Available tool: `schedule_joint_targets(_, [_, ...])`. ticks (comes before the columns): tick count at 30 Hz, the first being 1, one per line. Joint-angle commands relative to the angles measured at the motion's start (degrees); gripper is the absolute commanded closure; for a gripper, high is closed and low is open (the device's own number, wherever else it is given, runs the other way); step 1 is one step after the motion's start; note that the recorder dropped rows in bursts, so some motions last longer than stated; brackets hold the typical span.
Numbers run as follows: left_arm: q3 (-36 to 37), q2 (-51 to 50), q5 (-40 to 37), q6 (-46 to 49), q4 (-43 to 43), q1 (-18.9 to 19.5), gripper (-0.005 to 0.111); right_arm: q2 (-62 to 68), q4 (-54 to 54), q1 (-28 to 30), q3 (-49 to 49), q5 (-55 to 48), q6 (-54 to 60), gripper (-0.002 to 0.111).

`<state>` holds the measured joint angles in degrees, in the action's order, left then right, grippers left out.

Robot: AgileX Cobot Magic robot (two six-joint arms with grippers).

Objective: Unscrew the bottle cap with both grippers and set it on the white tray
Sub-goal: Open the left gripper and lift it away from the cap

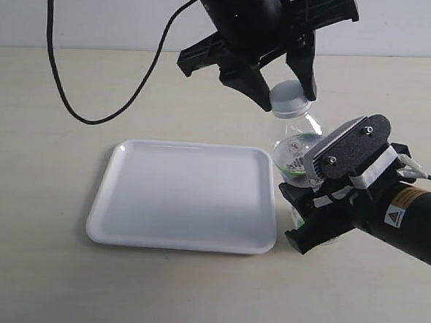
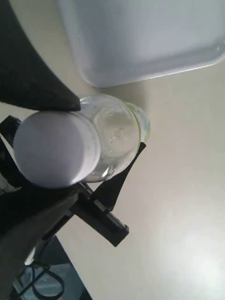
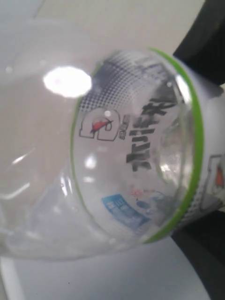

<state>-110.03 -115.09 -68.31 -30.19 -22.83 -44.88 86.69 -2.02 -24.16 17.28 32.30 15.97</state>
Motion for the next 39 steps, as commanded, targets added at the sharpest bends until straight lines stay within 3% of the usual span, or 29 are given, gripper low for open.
schedule_joint_targets(1, [-0.10, -0.20, 1.62, -8.94, 0.32, -1.40, 0.107, -0.56, 2.02, -0.19, 0.87, 7.72, 0.31, 0.108])
schedule_joint_targets(10, [-0.10, -0.20, 1.28, -16.96, 4.96, -1.40, 0.107, -0.56, 2.02, -0.19, 0.87, 7.72, 0.20, 0.108])
schedule_joint_targets(16, [-0.10, -0.20, 1.60, -17.33, 6.37, -1.40, 0.104, -0.56, 2.02, -0.19, 0.87, 7.72, -0.82, 0.108])
schedule_joint_targets(18, [-0.10, -0.20, 1.60, -17.09, 6.27, -1.40, 0.096, -0.56, 2.36, -0.19, 0.87, 7.72, -1.02, 0.108])
schedule_joint_targets(21, [-0.10, -0.20, 1.25, -16.02, 5.51, -1.40, 0.073, -0.56, 3.23, -0.19, 0.87, 7.58, -1.02, 0.108])
schedule_joint_targets(25, [-0.10, -0.20, 1.13, -10.50, 4.12, -1.40, 0.025, -0.56, 3.71, -0.19, 0.87, 7.34, -1.02, 0.108])
schedule_joint_targets(27, [-0.10, -0.20, 1.22, -7.57, 3.59, -1.40, 0.012, -0.56, 3.71, -0.19, 0.87, 7.19, -1.12, 0.108])
schedule_joint_targets(36, [-2.72, 0.41, -1.65, 14.48, -6.46, 1.00, 0.011, -0.56, 3.51, -0.19, 0.87, 6.41, -1.25, 0.108])
schedule_joint_targets(39, [-5.20, 0.77, -1.65, 20.29, -6.31, 2.00, 0.011, -0.56, 3.51, -0.19, 0.87, 5.88, -2.08, 0.108])
